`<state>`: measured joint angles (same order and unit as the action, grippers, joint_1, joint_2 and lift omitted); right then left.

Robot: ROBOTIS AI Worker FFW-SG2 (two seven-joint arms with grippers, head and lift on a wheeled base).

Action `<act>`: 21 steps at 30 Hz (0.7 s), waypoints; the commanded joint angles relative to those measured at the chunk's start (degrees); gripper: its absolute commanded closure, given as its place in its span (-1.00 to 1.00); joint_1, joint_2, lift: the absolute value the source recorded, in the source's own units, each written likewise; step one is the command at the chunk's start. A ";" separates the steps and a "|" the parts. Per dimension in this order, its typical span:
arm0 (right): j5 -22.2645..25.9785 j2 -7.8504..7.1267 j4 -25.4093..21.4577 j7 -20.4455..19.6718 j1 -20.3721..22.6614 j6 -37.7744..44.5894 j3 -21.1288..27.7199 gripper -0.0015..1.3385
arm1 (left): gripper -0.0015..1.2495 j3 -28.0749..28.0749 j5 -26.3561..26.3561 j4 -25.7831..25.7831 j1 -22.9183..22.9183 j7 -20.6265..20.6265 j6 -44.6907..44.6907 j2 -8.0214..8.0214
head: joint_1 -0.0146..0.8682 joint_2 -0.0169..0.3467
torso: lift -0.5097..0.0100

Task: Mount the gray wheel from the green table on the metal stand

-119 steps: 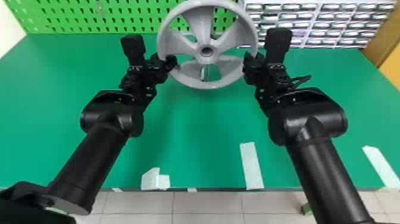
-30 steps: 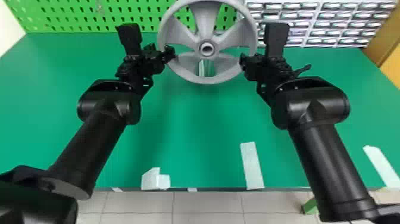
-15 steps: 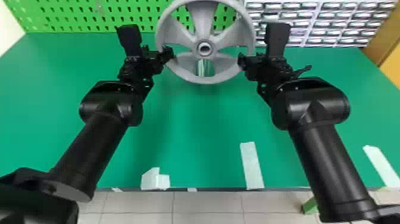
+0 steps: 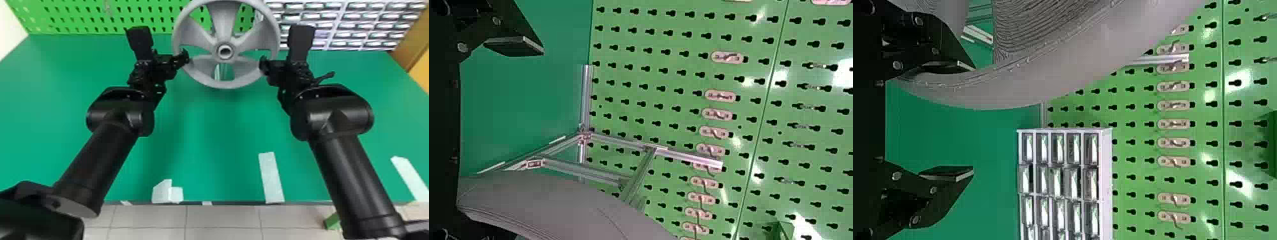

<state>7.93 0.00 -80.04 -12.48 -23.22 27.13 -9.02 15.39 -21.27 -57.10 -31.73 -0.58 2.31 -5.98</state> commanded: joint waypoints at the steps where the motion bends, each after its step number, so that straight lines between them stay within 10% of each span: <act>1: 0.15 0.05 0.15 0.08 0.01 -0.41 -0.03 -0.24 | -0.61 0.16 -0.09 -0.29 0.00 0.06 -0.03 0.01 | 1.00 -0.62 | 0.60; 21: 1.29 0.05 0.85 0.08 0.19 -2.78 -0.74 -0.51 | -0.76 1.04 -0.70 -0.99 0.44 0.23 -1.17 0.18 | 1.00 -0.62 | 0.60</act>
<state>8.57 -0.01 -79.41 -12.39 -23.15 25.04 -9.62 16.31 -21.92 -57.71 -31.42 -0.35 1.29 -5.89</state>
